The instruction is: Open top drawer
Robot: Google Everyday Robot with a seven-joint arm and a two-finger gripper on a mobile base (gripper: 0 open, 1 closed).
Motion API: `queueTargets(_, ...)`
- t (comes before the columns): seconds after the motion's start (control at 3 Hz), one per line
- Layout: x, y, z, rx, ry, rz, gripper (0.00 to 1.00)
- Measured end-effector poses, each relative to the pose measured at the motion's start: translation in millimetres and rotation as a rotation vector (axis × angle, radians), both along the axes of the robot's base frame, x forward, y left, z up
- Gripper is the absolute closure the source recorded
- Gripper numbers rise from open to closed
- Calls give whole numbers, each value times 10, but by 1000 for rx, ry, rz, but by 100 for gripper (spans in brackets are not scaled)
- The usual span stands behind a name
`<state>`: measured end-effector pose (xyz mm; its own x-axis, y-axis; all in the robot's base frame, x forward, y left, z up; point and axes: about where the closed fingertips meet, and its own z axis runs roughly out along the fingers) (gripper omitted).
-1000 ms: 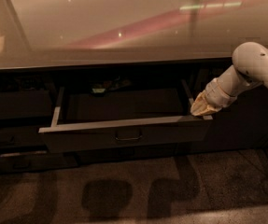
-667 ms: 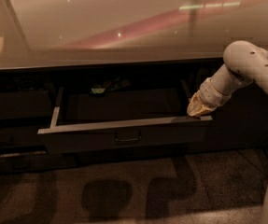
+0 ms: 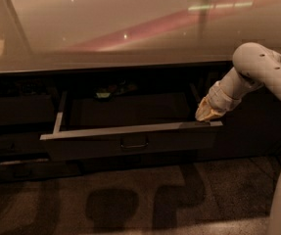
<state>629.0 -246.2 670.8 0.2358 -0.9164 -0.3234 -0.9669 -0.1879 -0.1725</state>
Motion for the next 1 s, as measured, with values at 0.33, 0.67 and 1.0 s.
queueTargets(0.33,-13,3,-19,1,10,1,100)
queueTargets(0.67,-15,1,-7,1,9,1,99)
queueTargets(1.0,-49,5,-4,0,9,4,80)
